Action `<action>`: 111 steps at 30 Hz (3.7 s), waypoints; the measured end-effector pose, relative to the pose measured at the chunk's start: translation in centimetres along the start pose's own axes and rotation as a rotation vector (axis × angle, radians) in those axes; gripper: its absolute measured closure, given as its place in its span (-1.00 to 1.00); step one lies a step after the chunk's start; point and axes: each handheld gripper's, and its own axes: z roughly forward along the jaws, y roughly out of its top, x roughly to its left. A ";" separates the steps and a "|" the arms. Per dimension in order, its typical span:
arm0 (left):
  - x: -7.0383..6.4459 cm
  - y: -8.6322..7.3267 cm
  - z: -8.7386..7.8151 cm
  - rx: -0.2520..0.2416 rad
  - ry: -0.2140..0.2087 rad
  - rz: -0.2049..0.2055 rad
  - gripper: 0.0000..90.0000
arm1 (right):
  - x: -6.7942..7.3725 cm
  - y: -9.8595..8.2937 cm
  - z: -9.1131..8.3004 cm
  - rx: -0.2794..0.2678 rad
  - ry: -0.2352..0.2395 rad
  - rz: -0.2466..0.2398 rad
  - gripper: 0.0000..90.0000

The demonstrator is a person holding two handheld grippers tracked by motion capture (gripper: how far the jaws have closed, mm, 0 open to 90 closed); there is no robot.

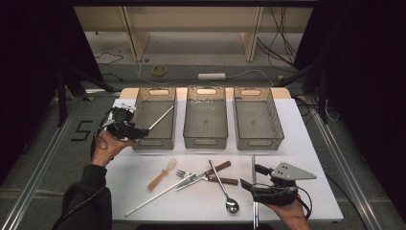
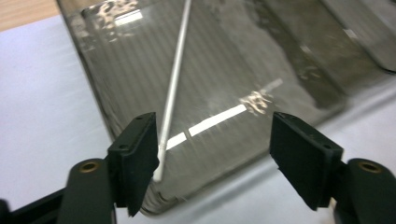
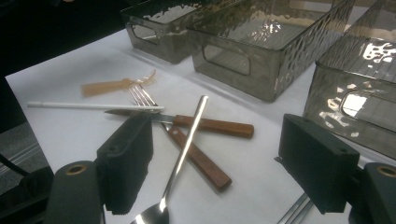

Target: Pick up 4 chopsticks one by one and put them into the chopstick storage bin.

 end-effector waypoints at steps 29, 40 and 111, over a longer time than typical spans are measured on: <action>-10.0 -5.7 -1.7 0.212 -0.163 0.264 -0.56 | 0.1 -0.1 0.2 0.013 0.003 -0.003 -0.40; -11.2 -7.2 -0.5 0.343 -0.169 0.338 -0.24 | 0.0 -0.1 0.1 0.018 0.003 -0.002 -0.40; -11.3 -8.6 0.0 0.389 -0.216 0.420 0.87 | 0.1 -0.1 0.3 0.029 0.010 -0.004 -0.40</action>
